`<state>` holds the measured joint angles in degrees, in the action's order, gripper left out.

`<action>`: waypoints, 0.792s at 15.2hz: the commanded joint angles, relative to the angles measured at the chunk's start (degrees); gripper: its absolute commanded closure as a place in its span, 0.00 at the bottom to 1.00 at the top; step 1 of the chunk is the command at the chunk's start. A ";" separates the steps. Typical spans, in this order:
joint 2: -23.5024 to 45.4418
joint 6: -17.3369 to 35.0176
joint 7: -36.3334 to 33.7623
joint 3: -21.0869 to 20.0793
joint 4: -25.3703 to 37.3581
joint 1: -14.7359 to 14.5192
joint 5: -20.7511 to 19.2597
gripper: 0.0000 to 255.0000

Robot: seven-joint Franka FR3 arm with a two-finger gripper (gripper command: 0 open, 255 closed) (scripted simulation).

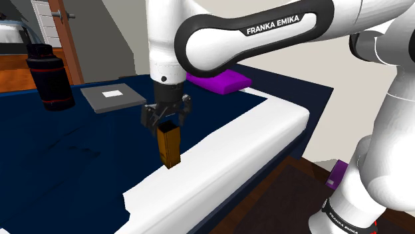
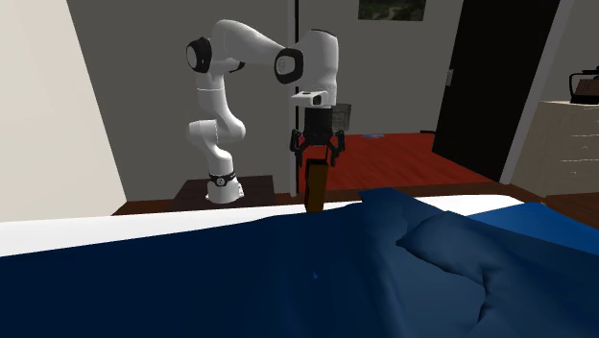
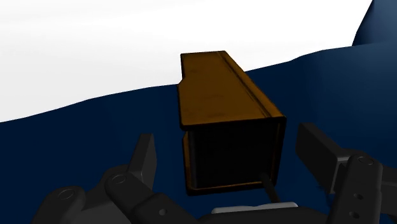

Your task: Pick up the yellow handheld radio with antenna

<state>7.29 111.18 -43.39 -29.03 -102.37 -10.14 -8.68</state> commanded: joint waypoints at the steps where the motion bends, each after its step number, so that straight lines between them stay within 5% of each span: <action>1: 0.19 1.01 -0.24 -0.01 -0.83 -0.05 -0.16 0.00; 2: 0.20 1.01 -0.24 0.00 -0.82 -0.05 -0.17 0.00; 3: 0.08 1.04 -0.22 -0.01 -0.96 -0.04 -0.11 1.00; 12: 0.20 1.01 -0.24 0.00 -0.82 -0.05 -0.17 1.00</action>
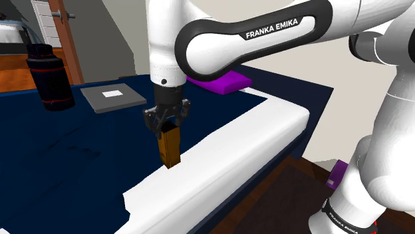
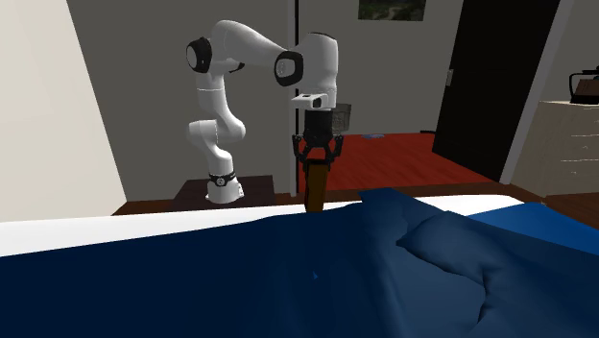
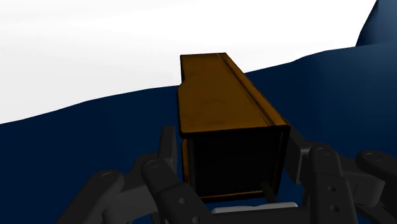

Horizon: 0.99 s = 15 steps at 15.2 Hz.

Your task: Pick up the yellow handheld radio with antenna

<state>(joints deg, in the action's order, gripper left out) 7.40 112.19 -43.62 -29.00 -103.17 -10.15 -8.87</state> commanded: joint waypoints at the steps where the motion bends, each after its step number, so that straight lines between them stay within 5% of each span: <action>1: -0.05 -0.72 0.11 -0.06 0.59 -0.04 0.13 1.00; 15: -0.50 -11.32 1.19 -0.33 10.85 -0.33 0.76 1.00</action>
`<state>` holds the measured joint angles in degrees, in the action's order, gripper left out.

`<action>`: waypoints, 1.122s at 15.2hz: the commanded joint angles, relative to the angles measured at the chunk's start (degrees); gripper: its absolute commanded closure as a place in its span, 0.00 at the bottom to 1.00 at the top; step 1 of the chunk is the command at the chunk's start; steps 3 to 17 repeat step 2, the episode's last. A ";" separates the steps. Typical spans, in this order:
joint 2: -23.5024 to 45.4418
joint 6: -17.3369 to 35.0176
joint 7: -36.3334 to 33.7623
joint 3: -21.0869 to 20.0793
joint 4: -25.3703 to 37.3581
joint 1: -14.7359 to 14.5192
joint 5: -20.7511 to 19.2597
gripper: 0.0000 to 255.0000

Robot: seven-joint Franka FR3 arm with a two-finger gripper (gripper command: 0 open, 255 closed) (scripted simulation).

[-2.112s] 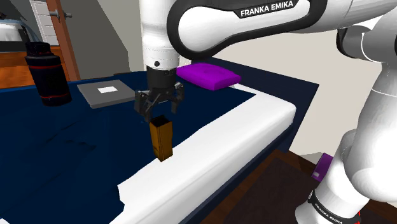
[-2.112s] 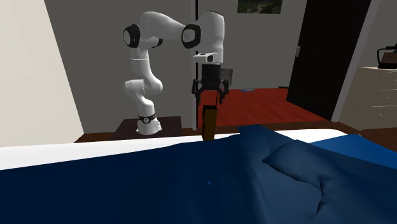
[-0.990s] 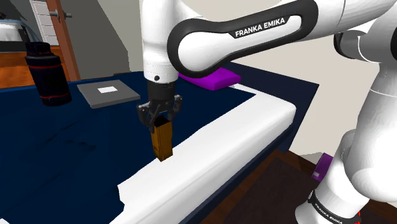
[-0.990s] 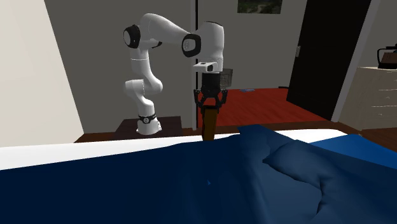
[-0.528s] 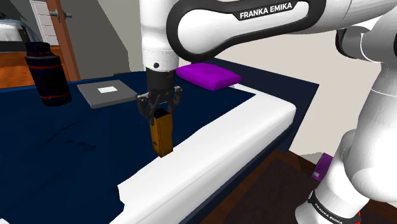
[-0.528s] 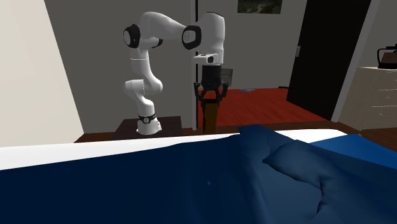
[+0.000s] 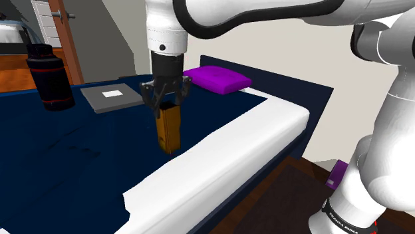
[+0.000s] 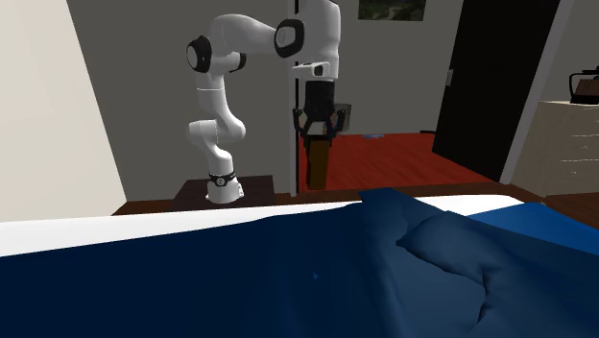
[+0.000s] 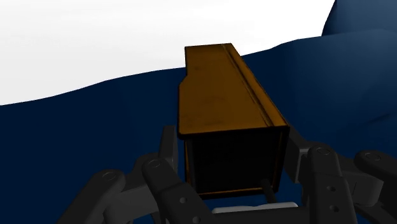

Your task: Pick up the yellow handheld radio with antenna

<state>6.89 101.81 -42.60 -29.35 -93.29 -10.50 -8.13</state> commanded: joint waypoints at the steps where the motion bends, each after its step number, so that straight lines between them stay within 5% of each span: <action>1: 0.00 -1.06 0.18 0.02 1.09 0.01 0.02 1.00; 17: 0.02 -1.06 0.17 0.01 1.10 0.01 0.01 1.00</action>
